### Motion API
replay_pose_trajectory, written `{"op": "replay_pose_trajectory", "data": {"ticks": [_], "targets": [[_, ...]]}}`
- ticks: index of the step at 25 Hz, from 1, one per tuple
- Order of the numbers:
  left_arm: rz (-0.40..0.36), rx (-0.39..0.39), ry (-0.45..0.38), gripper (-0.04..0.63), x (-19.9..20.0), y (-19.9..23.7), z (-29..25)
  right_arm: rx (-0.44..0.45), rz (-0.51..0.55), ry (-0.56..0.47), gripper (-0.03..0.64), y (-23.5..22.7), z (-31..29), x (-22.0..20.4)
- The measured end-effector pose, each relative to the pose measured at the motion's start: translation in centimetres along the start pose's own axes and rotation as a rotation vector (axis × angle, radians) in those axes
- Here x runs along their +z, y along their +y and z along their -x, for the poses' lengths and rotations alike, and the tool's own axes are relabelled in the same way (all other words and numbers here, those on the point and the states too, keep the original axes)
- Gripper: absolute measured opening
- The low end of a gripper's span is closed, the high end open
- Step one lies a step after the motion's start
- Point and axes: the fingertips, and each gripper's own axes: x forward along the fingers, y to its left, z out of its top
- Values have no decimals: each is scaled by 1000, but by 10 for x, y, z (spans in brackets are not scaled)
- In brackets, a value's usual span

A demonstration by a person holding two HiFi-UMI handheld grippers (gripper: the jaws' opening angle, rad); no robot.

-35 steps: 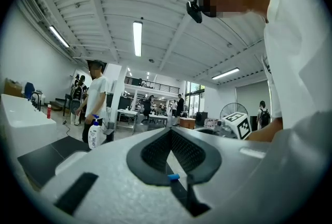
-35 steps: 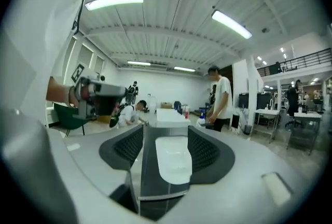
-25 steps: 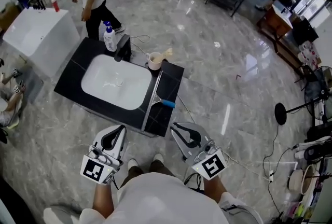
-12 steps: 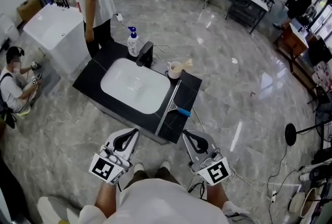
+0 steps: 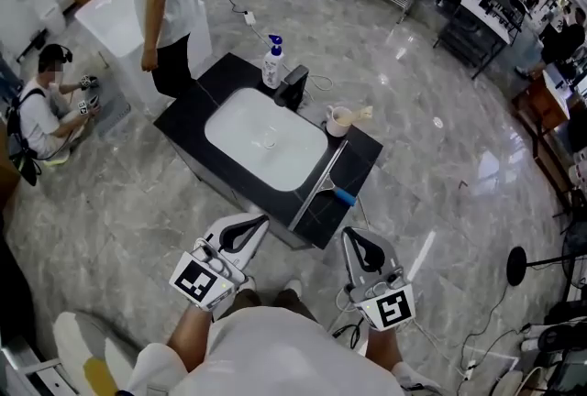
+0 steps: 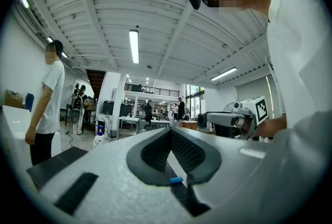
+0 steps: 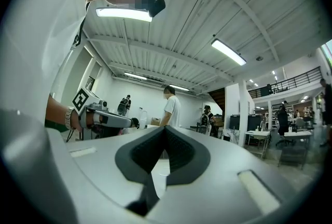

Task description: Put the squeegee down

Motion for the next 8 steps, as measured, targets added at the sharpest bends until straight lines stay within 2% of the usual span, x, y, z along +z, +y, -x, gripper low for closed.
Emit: {"op": "replay_pose_trajectory", "data": {"ticks": [8], "targets": [[-2, -4, -3, 0, -4, -5, -1, -8, -9, 21, 11, 0, 2, -15]]}}
